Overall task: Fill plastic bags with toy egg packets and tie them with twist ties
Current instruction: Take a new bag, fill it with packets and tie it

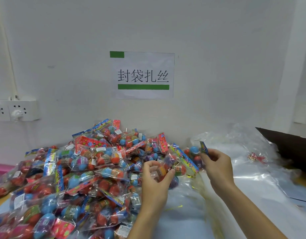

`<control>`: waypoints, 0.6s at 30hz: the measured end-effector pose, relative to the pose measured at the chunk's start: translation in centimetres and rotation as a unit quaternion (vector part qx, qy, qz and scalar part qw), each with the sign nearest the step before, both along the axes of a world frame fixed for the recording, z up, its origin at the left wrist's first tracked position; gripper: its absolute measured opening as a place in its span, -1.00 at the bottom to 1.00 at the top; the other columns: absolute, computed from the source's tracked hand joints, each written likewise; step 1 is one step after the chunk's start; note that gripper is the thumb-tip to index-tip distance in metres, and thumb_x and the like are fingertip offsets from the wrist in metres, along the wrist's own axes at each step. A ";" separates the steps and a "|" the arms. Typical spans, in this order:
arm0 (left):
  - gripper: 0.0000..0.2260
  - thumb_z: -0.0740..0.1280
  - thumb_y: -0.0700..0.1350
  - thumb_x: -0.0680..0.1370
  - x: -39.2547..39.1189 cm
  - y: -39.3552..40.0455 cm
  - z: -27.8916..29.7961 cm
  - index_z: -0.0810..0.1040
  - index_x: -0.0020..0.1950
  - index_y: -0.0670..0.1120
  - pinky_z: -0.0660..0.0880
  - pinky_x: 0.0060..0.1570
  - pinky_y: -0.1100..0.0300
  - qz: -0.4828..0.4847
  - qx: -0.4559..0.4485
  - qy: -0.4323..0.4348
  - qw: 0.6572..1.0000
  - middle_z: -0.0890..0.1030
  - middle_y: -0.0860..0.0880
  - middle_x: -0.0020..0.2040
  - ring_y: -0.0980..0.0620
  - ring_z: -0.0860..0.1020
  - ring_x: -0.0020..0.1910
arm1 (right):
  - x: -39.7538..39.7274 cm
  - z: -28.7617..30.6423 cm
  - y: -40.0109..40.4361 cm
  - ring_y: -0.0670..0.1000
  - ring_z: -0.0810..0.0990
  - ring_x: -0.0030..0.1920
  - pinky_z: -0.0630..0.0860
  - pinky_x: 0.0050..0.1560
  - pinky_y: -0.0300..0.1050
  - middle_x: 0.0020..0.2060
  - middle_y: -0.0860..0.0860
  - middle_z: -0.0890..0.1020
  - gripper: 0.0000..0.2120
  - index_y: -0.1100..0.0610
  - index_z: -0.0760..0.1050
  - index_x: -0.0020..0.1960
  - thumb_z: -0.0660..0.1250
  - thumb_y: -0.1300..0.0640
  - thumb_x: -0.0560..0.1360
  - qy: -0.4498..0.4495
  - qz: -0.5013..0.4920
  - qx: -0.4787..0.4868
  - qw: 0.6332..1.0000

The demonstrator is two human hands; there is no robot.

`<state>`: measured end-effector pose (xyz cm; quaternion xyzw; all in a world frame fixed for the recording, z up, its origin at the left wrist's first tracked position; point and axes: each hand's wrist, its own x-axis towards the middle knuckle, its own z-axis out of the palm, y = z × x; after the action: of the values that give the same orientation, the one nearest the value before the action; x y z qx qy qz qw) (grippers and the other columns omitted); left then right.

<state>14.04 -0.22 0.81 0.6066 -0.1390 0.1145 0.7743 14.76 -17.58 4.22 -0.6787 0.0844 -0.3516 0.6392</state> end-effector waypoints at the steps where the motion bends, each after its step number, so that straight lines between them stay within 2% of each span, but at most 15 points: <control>1: -0.70 0.51 -0.26 0.48 -0.1 0.0 0.0 0.46 0.06 -0.04 0.54 -0.31 0.33 -0.011 0.001 -0.009 1.000 0.64 0.22 -0.25 0.18 0.63 -0.30 | -0.3 0.1 0.1 -0.02 0.63 -0.30 0.58 -0.16 0.01 -0.37 0.00 0.69 -0.81 0.08 0.65 -0.15 0.36 0.29 0.57 -0.012 0.007 -0.004 1.000; 4: -0.69 0.52 -0.26 0.46 -0.2 -0.1 0.2 0.52 0.05 0.04 0.63 -0.22 0.08 -0.050 0.011 -0.033 0.998 0.64 0.08 -0.13 -0.06 0.68 -0.16 | -1.1 0.3 0.4 -0.10 0.65 -0.33 0.57 -0.27 -0.12 -0.34 -0.06 0.69 -0.86 0.10 0.61 -0.10 0.34 0.26 0.59 -0.016 0.039 -0.039 0.998; 6: -0.68 0.52 -0.28 0.46 -0.3 -0.1 0.4 0.55 0.04 0.08 0.61 -0.24 0.13 -0.062 0.019 -0.051 0.997 0.64 0.04 -0.10 -0.07 0.68 -0.14 | -1.5 0.2 0.7 -0.03 0.70 -0.28 0.61 -0.29 -0.13 -0.28 -0.02 0.72 -0.89 0.11 0.61 -0.07 0.35 0.25 0.60 0.000 0.086 -0.055 0.995; 8: -0.68 0.53 -0.27 0.46 -0.3 -0.1 0.4 0.58 0.06 0.08 0.61 -0.23 0.18 -0.065 0.018 -0.059 0.996 0.65 -0.01 -0.06 -0.10 0.68 -0.10 | -1.8 0.1 1.0 0.10 0.72 -0.21 0.66 -0.21 -0.01 -0.23 0.07 0.73 -0.94 0.16 0.62 -0.03 0.37 0.27 0.58 0.012 0.139 -0.050 0.989; 10: -0.68 0.54 -0.24 0.45 -0.3 -0.1 0.4 0.60 0.07 0.10 0.59 -0.20 0.24 -0.049 0.023 -0.060 0.997 0.65 -0.02 -0.03 -0.08 0.68 -0.06 | -1.8 -0.1 1.1 0.19 0.70 -0.18 0.61 -0.15 0.12 -0.17 0.19 0.72 -0.94 0.20 0.62 0.00 0.37 0.26 0.58 0.018 0.179 -0.027 0.983; 13: -0.71 0.55 -0.20 0.43 -0.2 0.0 0.3 0.63 0.03 0.14 0.58 -0.18 0.25 -0.013 0.036 -0.053 0.998 0.66 0.03 -0.02 0.02 0.66 -0.03 | -1.9 -0.3 1.1 0.15 0.70 -0.12 0.63 -0.13 0.03 -0.07 0.25 0.70 -0.82 0.18 0.66 -0.01 0.28 0.21 0.63 0.025 0.248 0.039 0.968; 14: -0.72 0.55 -0.20 0.43 -0.3 0.0 0.4 0.64 0.01 0.14 0.58 -0.20 0.26 -0.006 0.036 -0.052 0.998 0.66 0.07 -0.04 0.06 0.66 -0.04 | -1.9 -0.4 1.1 0.16 0.69 -0.05 0.62 -0.07 0.03 -0.02 0.27 0.69 -0.77 0.17 0.68 0.02 0.24 0.16 0.65 0.021 0.290 0.069 0.954; 16: -0.73 0.55 -0.19 0.43 -0.5 0.0 0.5 0.65 0.01 0.13 0.60 -0.23 0.26 0.014 0.034 -0.052 0.998 0.65 0.10 -0.04 0.15 0.65 -0.09 | -2.2 -0.4 1.1 0.18 0.67 0.12 0.60 0.11 0.12 0.12 0.24 0.68 -0.67 0.10 0.67 0.14 0.16 0.01 0.67 0.016 0.369 0.097 0.924; 18: -0.74 0.55 -0.21 0.42 -0.5 0.0 0.6 0.64 0.03 0.06 0.63 -0.21 0.17 0.035 0.030 -0.057 0.997 0.65 0.04 -0.02 0.19 0.65 -0.16 | -2.5 -0.5 1.2 0.12 0.67 0.17 0.62 0.11 0.09 0.15 0.11 0.69 -0.68 -0.03 0.65 0.20 0.26 -0.14 0.59 0.026 0.381 0.053 0.923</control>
<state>13.52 -0.25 1.39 0.6264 -0.1653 0.1717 0.7422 12.23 -16.40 3.71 -0.6336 -0.1450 -0.0586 0.7577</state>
